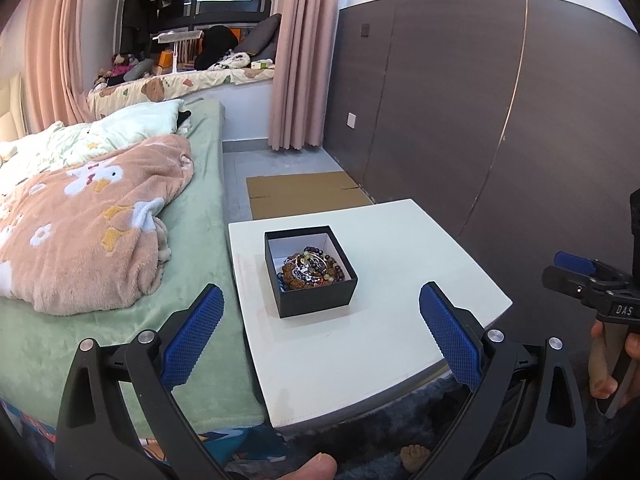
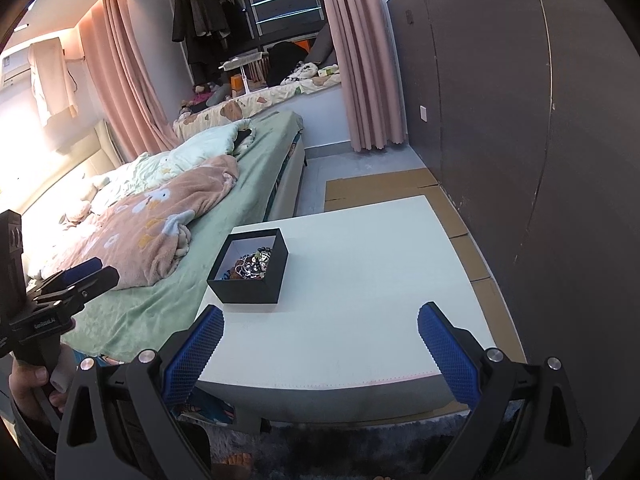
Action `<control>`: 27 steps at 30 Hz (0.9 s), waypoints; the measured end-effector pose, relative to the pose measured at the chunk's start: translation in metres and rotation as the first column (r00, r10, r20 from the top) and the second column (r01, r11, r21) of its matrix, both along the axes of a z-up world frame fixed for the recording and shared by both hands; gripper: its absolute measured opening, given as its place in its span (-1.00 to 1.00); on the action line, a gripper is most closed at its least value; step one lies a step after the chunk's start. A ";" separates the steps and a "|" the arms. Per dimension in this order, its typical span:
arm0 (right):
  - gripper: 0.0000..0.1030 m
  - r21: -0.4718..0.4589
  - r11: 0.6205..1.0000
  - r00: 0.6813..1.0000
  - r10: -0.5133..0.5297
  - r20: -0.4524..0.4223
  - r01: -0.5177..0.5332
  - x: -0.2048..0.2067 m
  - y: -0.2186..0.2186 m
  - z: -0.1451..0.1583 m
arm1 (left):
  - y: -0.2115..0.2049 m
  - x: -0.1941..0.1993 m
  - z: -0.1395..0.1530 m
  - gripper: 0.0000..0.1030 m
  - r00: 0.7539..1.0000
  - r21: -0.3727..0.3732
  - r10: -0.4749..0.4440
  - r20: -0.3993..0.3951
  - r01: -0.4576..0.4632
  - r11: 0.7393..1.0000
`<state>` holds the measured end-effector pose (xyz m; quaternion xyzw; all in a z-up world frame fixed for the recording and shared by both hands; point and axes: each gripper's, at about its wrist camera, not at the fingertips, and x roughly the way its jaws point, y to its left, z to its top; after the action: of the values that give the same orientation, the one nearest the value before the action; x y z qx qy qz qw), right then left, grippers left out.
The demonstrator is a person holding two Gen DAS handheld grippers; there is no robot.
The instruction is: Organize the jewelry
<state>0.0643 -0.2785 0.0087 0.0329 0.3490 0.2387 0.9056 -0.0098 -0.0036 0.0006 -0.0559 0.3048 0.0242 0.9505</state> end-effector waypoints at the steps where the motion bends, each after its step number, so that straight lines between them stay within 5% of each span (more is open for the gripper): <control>1: 0.85 -0.001 1.000 1.000 0.001 0.000 -0.001 0.000 0.001 0.000 | -0.001 -0.001 0.000 0.90 1.000 0.007 0.003 0.003 -0.003 1.000; 27: 0.85 -0.004 1.000 1.000 -0.004 -0.009 0.004 0.004 0.002 -0.004 | -0.009 0.003 0.001 0.90 1.000 0.059 0.016 -0.001 -0.016 0.998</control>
<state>0.0679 -0.2763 0.0048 0.0329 0.3533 0.2360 0.9047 -0.0063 -0.0121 0.0017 -0.0301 0.3044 0.0408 0.9512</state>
